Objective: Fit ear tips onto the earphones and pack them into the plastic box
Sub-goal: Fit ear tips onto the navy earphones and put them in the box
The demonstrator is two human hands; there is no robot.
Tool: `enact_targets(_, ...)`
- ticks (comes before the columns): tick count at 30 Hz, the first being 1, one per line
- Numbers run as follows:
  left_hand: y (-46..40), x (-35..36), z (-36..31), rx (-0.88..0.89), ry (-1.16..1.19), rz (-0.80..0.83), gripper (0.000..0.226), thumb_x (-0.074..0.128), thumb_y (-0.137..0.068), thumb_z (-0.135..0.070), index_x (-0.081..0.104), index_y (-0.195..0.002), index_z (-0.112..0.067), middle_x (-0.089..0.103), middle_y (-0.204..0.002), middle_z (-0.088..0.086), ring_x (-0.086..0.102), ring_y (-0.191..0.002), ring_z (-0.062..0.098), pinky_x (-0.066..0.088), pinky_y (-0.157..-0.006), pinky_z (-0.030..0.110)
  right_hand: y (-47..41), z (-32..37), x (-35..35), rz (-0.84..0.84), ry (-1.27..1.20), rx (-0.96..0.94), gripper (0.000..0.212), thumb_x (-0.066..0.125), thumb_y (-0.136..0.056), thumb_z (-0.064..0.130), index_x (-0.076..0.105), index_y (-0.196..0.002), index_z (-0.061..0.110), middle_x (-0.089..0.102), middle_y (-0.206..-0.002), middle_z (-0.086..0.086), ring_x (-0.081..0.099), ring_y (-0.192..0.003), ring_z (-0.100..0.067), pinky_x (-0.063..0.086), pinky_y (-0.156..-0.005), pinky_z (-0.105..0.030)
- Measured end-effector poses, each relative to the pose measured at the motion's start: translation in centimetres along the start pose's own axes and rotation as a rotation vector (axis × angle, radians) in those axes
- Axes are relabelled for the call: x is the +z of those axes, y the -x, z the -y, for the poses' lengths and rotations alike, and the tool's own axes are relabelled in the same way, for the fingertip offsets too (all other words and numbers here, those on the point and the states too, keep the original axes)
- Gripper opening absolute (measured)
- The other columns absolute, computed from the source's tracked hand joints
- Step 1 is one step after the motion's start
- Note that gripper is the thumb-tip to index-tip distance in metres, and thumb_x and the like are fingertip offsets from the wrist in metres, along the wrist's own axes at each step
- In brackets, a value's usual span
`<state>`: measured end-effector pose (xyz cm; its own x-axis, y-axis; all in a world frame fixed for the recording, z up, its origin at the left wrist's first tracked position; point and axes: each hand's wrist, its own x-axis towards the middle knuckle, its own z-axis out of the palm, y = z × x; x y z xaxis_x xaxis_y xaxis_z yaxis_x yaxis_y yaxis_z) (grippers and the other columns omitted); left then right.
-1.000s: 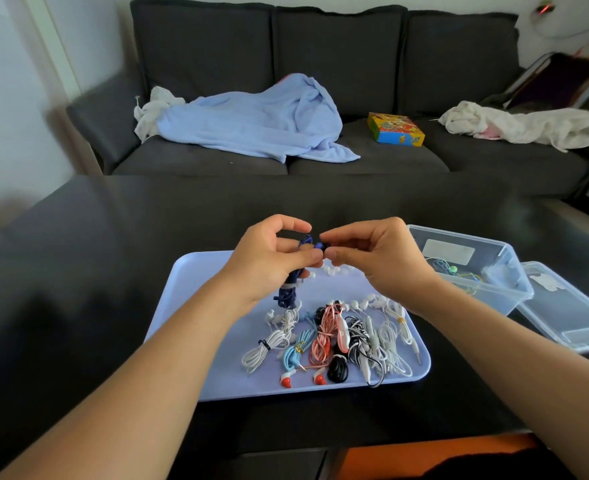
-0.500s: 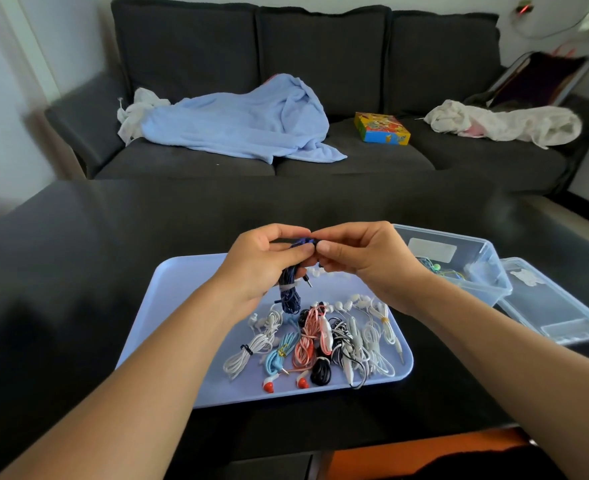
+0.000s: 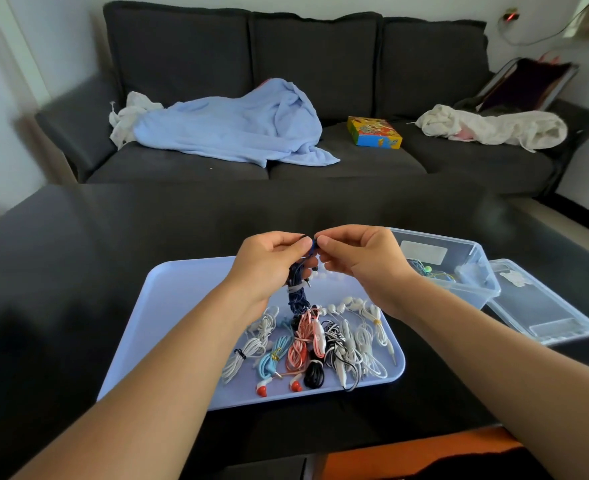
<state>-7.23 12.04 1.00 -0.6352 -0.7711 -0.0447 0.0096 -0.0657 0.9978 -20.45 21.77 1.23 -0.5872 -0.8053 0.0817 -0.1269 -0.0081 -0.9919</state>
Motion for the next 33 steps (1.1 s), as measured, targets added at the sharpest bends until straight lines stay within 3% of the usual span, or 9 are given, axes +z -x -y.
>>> enact_targets(4,0.1,1.0,-0.1,0.006,0.023,-0.049,0.015,0.070,-0.092,-0.010,0.068,-0.106,-0.007,0.077,-0.087,0.011,0.073,-0.075,0.021,0.060,-0.067,0.029,0.4,0.4,0.2,-0.034,0.006,-0.042,0.010,0.071,-0.091,0.014,0.078,-0.098,0.012,0.077,-0.080,-0.004,0.071,-0.070,-0.009,0.057,-0.067,-0.020)
enact_targets(11,-0.7,2.8,0.6,-0.104,0.196,-0.118,0.020,0.062,-0.096,-0.007,0.067,-0.114,-0.015,0.073,-0.104,0.013,0.071,-0.083,0.024,0.058,-0.073,0.034,0.5,0.9,0.1,0.030,-0.095,0.056,0.029,0.071,-0.091,0.006,0.068,-0.120,0.006,0.071,-0.096,-0.021,0.072,-0.081,-0.015,0.057,-0.069,-0.019)
enact_targets(15,-0.9,4.1,0.7,-0.266,0.432,-0.164,0.025,0.052,-0.100,-0.002,0.060,-0.122,-0.012,0.069,-0.094,0.013,0.067,-0.080,0.022,0.055,-0.067,0.031,1.0,0.6,0.0,0.073,0.157,0.098,0.056,0.085,-0.079,0.022,0.060,-0.130,0.018,0.063,-0.113,-0.002,0.068,-0.094,-0.015,0.060,-0.080,-0.029)
enact_targets(17,-1.0,4.9,0.7,-0.301,0.473,-0.195,0.027,0.050,-0.103,-0.011,0.058,-0.129,-0.012,0.068,-0.097,0.012,0.066,-0.081,0.021,0.053,-0.065,0.032,1.5,0.3,-0.3,0.117,0.315,0.113,0.063,0.086,-0.077,0.024,0.056,-0.133,0.026,0.060,-0.119,-0.001,0.067,-0.101,-0.019,0.060,-0.085,-0.036)
enact_targets(21,0.0,6.5,-0.5,-0.275,0.490,-0.105,0.036,0.043,-0.105,-0.038,0.064,-0.119,-0.012,0.069,-0.102,0.008,0.067,-0.081,0.019,0.053,-0.064,0.032,2.1,0.6,-1.3,0.138,0.253,0.114,0.047,0.070,-0.092,0.012,0.053,-0.134,0.026,0.070,-0.109,-0.010,0.072,-0.094,-0.028,0.064,-0.075,-0.043)
enact_targets(25,0.3,7.4,-0.9,-0.102,0.208,0.037,0.031,0.044,-0.104,-0.042,0.067,-0.114,-0.024,0.070,-0.116,0.001,0.066,-0.107,0.011,0.052,-0.097,0.033,1.0,1.0,-4.1,-0.044,0.158,0.058,0.038,0.061,-0.095,-0.002,0.061,-0.130,0.016,0.071,-0.093,-0.015,0.068,-0.063,-0.022,0.063,-0.064,-0.041)
enact_targets(27,0.4,7.5,-0.7,-0.034,0.042,0.090,0.025,0.043,-0.105,-0.040,0.066,-0.112,-0.033,0.066,-0.125,-0.005,0.061,-0.118,0.010,0.048,-0.105,0.038,0.5,1.3,-5.9,-0.153,0.137,0.049,0.038,0.060,-0.096,-0.001,0.062,-0.128,0.017,0.072,-0.091,-0.010,0.065,-0.059,-0.017,0.062,-0.060,-0.033)
enact_targets(30,0.6,7.5,-0.3,0.047,-0.052,0.120,0.023,0.045,-0.105,-0.035,0.066,-0.114,-0.034,0.066,-0.125,-0.008,0.061,-0.118,0.011,0.051,-0.102,0.040,-0.2,1.1,-9.4,-0.263,0.423,-0.059,0.043,0.060,-0.096,0.004,0.060,-0.133,0.026,0.072,-0.098,-0.002,0.070,-0.077,-0.016,0.062,-0.067,-0.027)
enact_targets(33,0.5,7.2,0.1,0.036,-0.136,0.121,0.019,0.051,-0.103,-0.033,0.068,-0.109,-0.028,0.069,-0.115,-0.004,0.065,-0.110,0.016,0.057,-0.092,0.037,-1.0,-0.3,-12.2,-0.352,0.682,-0.125,0.048,0.058,-0.095,0.005,0.059,-0.136,0.029,0.071,-0.108,-0.001,0.070,-0.088,-0.020,0.061,-0.079,-0.035)
